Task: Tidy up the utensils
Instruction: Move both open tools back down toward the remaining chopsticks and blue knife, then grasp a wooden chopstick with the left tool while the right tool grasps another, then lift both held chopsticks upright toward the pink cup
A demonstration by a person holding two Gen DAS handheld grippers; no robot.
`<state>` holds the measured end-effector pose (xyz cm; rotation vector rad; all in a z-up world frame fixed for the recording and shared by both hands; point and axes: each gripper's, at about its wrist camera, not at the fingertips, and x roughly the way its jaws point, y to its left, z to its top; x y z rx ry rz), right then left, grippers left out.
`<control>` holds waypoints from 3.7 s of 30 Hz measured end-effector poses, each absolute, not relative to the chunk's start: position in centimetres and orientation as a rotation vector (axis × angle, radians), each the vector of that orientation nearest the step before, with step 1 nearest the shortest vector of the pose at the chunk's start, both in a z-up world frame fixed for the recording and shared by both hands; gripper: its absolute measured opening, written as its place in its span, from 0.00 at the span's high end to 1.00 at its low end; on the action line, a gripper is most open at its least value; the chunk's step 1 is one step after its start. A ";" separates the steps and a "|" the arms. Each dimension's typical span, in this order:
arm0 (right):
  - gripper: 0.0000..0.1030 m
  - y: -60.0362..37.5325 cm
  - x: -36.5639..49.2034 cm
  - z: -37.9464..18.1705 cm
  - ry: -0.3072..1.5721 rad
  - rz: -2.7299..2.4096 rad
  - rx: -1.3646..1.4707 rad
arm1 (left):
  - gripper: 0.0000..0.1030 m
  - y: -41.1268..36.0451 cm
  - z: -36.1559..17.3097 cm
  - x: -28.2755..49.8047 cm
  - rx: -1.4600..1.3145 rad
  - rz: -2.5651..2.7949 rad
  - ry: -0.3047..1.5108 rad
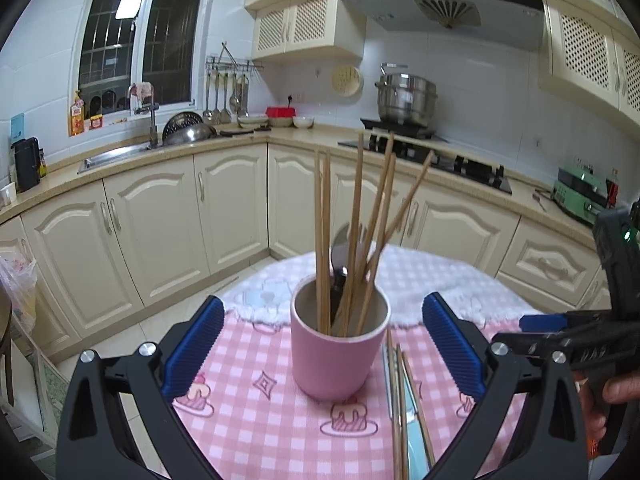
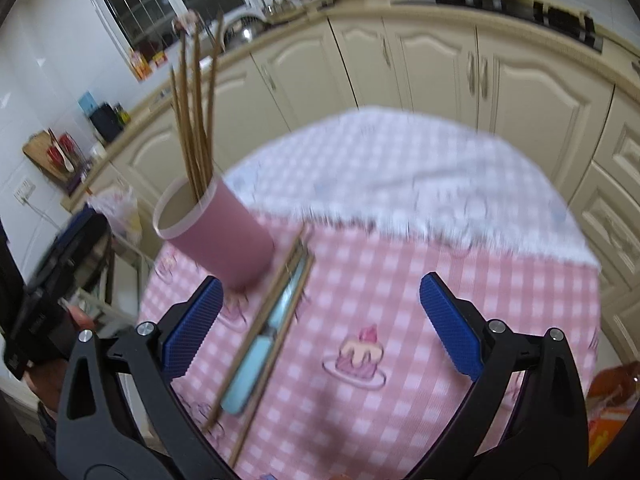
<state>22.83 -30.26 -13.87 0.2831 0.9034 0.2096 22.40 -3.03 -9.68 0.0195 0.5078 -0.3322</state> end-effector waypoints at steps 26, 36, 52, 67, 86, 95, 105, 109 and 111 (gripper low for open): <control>0.06 -22.2 20.3 -21.1 1.096 0.136 -0.089 | 0.05 -3.5 -16.8 22.2 0.070 -0.312 0.732; 0.06 -21.5 20.7 -21.9 1.101 0.123 -0.116 | 0.05 -4.7 -18.6 23.1 0.123 -0.338 0.799; 0.06 -24.4 21.1 -21.9 1.100 0.112 -0.071 | 0.06 -7.6 -21.5 25.3 0.278 -0.399 0.922; 0.51 -23.2 22.8 -21.1 1.052 0.130 -0.069 | 0.80 -9.5 -21.4 25.7 0.317 -0.578 1.022; 0.89 -24.4 23.8 -21.0 1.066 0.221 0.011 | 0.95 -10.3 -21.6 25.8 0.341 -0.569 1.062; 0.91 -25.1 22.9 -20.9 1.109 0.244 0.042 | 0.84 -10.7 -21.6 25.8 0.399 -0.571 1.053; 0.94 -26.9 21.8 -19.6 1.013 0.293 0.138 | 0.95 -9.3 -20.6 24.7 0.318 -0.566 1.017; 0.94 -28.8 21.0 -18.2 0.941 0.312 0.226 | 0.95 -8.0 -19.0 23.1 0.279 -0.567 0.944; 0.94 -29.9 20.6 -17.3 0.896 0.324 0.268 | 0.95 -7.4 -17.9 22.3 0.262 -0.559 0.867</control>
